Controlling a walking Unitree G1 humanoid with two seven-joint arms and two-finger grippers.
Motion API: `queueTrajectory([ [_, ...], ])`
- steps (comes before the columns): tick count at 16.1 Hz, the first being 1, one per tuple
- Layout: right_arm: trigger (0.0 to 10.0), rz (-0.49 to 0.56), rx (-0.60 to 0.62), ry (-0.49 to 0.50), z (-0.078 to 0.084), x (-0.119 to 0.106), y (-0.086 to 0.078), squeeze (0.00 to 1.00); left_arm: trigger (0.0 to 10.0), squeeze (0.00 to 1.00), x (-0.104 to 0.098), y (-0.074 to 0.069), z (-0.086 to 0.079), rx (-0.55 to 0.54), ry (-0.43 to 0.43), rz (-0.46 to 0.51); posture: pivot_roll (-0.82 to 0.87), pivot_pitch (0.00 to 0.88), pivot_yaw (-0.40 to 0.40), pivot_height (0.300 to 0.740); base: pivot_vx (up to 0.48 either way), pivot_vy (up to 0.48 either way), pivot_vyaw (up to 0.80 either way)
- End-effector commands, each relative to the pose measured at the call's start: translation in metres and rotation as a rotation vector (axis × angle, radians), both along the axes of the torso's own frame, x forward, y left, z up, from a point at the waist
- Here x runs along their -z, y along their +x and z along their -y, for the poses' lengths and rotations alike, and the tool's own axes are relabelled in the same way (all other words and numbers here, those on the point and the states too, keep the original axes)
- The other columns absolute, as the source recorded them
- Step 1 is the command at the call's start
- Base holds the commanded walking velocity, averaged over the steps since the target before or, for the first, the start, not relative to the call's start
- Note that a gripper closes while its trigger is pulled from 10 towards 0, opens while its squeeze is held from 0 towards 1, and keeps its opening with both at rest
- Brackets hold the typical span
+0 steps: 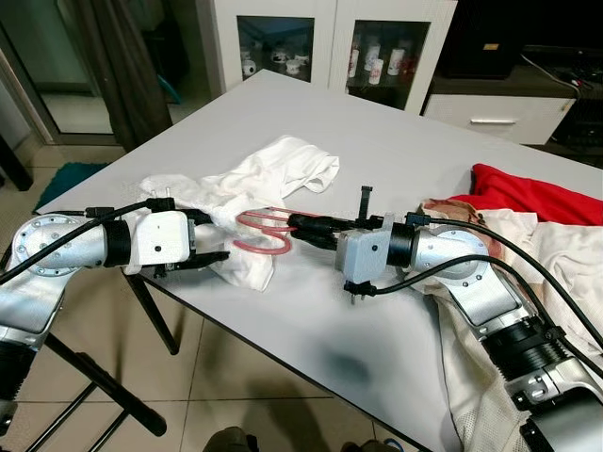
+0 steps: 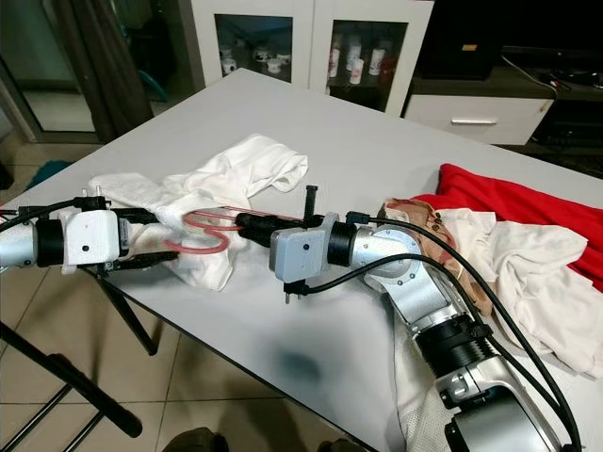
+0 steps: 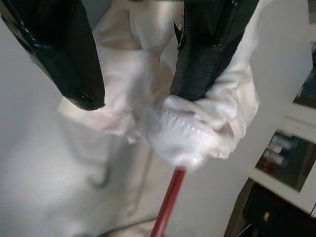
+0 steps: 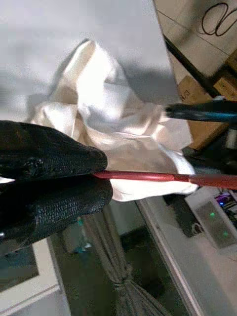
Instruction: Hang hanger
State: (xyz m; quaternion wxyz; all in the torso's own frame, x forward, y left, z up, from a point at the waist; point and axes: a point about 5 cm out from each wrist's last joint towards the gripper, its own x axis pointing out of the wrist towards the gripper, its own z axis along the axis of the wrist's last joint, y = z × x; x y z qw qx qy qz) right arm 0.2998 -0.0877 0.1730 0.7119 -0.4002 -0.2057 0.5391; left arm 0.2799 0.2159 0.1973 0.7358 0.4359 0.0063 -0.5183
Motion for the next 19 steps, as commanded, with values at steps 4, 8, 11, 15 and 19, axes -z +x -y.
queueTrajectory([
  [4,10.0,-0.064,0.074,0.008,0.011,-0.002,0.013,0.0,10.0,0.0,-0.004,-0.016,0.001,0.032,-0.022,-0.115,0.07,0.0,0.009,0.74,0.0,0.0,0.0],
  [8,10.0,-0.074,0.084,-0.006,0.014,-0.003,0.017,0.0,10.0,0.0,-0.019,-0.022,0.007,0.043,-0.09,-0.087,0.08,0.0,0.003,0.74,0.0,0.0,0.0],
  [11,10.0,-0.066,0.059,-0.016,0.011,-0.002,0.014,0.0,10.0,0.0,-0.037,-0.018,0.001,0.006,-0.087,0.006,0.08,0.0,0.001,0.74,0.0,0.0,0.0],
  [15,10.0,-0.053,0.028,-0.012,0.007,-0.006,0.01,0.0,10.0,0.0,-0.03,-0.013,-0.016,-0.069,0.002,0.003,0.07,0.0,0.004,0.74,0.0,0.0,0.0],
  [19,10.0,-0.033,-0.022,0.0,-0.003,-0.01,0.001,0.0,10.0,0.0,-0.03,0.001,-0.013,-0.087,-0.025,0.079,0.07,0.0,0.008,0.74,0.0,0.0,0.0],
])
